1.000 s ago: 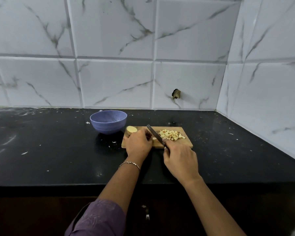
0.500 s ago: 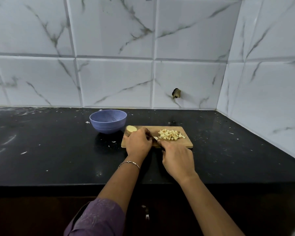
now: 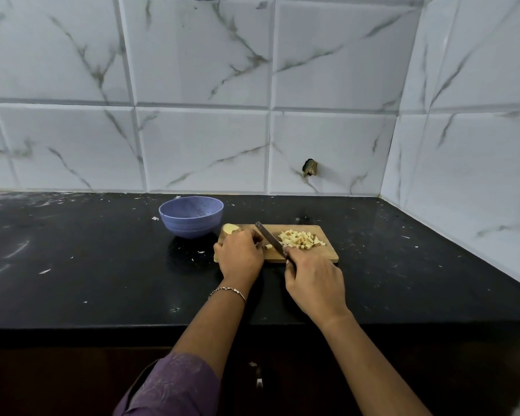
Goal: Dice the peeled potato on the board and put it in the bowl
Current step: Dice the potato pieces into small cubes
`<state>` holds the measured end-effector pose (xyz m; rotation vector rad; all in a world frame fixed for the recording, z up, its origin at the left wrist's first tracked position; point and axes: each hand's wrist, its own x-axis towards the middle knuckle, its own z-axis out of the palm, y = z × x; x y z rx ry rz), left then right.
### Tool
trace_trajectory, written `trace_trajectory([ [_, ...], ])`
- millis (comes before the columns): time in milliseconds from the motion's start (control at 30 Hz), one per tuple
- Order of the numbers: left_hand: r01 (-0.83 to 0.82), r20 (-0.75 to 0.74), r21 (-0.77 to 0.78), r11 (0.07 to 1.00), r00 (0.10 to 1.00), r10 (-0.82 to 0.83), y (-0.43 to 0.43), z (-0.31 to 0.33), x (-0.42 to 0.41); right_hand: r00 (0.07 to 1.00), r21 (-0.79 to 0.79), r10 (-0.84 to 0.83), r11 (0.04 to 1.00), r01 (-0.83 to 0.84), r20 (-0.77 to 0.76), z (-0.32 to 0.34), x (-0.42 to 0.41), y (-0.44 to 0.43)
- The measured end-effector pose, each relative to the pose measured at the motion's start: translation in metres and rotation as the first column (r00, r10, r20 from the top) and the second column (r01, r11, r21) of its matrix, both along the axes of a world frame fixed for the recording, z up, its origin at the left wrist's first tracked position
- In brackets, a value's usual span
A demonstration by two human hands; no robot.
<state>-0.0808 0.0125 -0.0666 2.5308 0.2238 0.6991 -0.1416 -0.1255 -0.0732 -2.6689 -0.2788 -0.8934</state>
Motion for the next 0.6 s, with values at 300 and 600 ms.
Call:
trace_trajectory([
  [300, -0.004, -0.065, 0.107, 0.994, 0.998, 0.011, -0.004, 0.002, 0.002, 1.0, -0.038, 0.021, 0.999, -0.021, -0.015, -0.001, 0.004, 0.0],
  [600, 0.022, -0.051, 0.078, 0.997, 0.999, -0.018, -0.004, -0.002, 0.009, 0.999, -0.13, -0.024, 0.991, 0.021, -0.022, -0.007, 0.011, 0.003],
])
